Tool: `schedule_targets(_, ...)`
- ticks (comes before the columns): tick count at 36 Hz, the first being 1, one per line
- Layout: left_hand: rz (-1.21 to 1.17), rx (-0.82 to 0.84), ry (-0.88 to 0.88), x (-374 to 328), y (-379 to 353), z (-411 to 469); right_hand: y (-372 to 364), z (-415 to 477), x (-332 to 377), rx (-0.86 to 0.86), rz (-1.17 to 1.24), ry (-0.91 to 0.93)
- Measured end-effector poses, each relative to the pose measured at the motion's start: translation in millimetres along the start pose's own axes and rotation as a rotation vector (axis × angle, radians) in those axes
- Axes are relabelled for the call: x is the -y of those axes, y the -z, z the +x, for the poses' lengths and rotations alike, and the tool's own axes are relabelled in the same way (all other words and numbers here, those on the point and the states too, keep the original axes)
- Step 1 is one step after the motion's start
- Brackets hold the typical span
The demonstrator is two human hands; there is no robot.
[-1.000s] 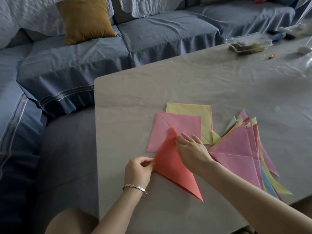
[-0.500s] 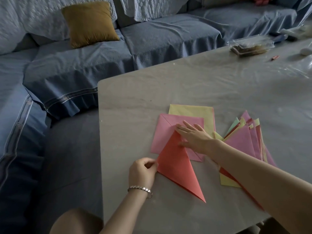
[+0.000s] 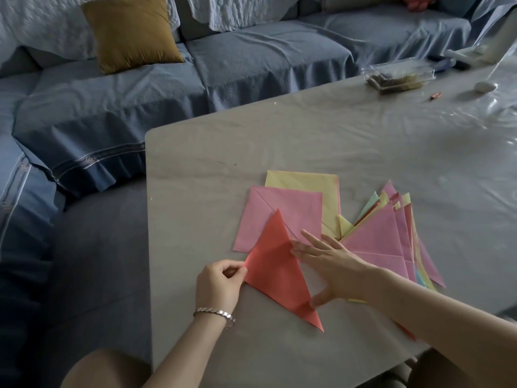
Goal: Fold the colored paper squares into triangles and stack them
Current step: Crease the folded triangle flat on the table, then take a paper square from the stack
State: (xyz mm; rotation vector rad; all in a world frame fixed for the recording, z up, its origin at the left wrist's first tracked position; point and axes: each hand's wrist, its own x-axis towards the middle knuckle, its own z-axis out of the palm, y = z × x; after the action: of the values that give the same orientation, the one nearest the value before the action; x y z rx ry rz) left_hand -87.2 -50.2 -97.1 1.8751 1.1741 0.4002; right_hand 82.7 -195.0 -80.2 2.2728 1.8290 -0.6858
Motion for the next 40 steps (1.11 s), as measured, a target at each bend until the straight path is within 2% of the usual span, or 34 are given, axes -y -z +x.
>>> schedule_targets(9,-0.008,0.002,-0.001,-1,0,-3,-11,-19,15,0.053,-0.045,0.035)
schedule_targets(12,-0.038,0.008,-0.006,-1,1,-4,-11,-25,19,0.039,0.066,0.030)
schedule_targets(16,-0.213,0.011,0.024,-8,2,-5,-9,-27,27,-0.226,0.478,-0.115)
schedule_targets(20,-0.534,0.114,0.093,-30,-5,-14,-11,-30,35,-0.613,0.881,-0.222)
schedule_targets(23,-0.540,0.164,0.025,-46,-10,-16,-11,-37,32,-0.810,1.121,-0.317)
schedule_targets(26,-0.375,0.158,-0.098,-48,-14,-8,-6,-50,20,-0.953,1.250,-0.428)
schedule_targets(28,-0.175,0.085,-0.155,-45,-14,2,-5,-61,6,-1.031,1.165,-0.542)
schedule_targets(30,0.004,0.030,-0.122,-42,-14,12,-8,-73,-10,-0.985,1.019,-0.674)
schedule_targets(34,0.254,-0.002,-0.006,-40,-11,31,-13,-82,-22,-0.589,0.544,-0.931)
schedule_targets(36,0.384,0.021,0.047,-41,-13,37,-12,-77,-14,-0.535,0.400,-0.901)
schedule_targets(40,0.474,0.046,0.084,-46,-17,43,-10,-50,7,-0.601,0.381,-0.525)
